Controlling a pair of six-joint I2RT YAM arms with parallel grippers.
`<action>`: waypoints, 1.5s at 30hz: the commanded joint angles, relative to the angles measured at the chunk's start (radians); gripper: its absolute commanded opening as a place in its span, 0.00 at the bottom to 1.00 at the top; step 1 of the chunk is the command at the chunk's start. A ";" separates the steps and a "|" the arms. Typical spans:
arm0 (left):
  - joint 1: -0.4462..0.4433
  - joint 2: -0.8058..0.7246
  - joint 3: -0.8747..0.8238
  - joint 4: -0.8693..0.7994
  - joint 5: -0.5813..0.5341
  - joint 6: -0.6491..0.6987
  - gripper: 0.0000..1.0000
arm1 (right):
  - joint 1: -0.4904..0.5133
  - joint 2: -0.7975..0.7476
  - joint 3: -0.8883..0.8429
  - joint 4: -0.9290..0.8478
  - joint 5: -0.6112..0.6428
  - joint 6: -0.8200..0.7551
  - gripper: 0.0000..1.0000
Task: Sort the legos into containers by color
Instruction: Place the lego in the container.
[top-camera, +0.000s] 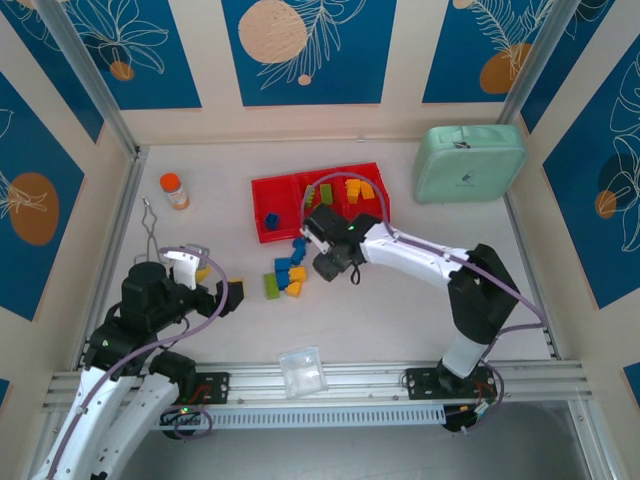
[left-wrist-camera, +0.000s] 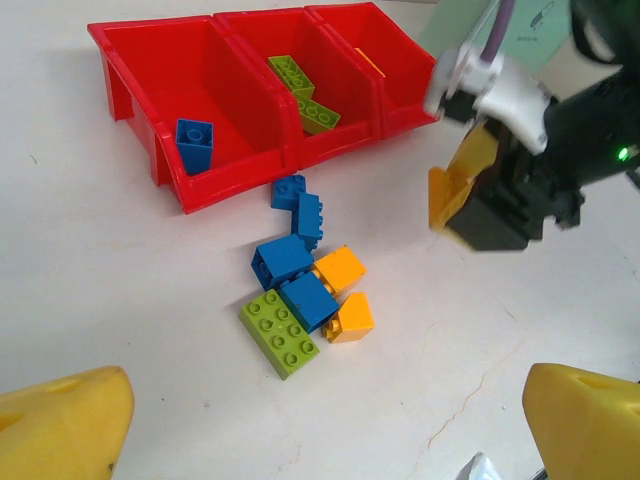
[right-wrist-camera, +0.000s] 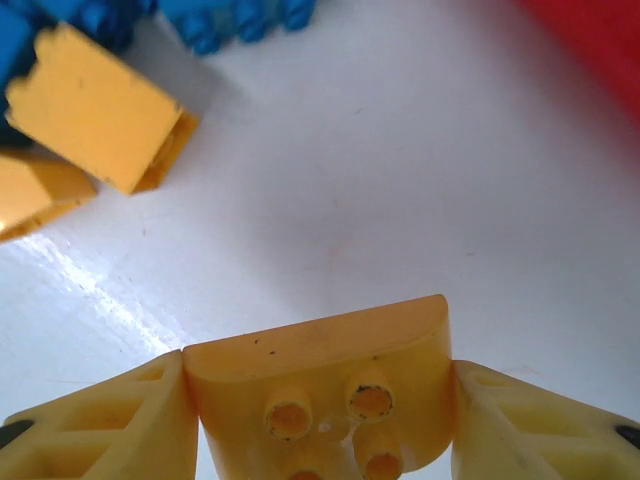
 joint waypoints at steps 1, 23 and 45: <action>-0.009 0.006 0.002 0.012 0.018 0.012 0.99 | -0.069 -0.031 0.056 -0.006 0.000 0.055 0.55; -0.009 0.025 0.001 0.012 0.023 0.011 0.99 | -0.442 0.235 0.337 0.138 -0.219 0.281 0.48; -0.009 0.029 0.005 0.009 0.014 0.012 0.99 | -0.526 0.246 0.224 0.211 -0.403 0.436 0.74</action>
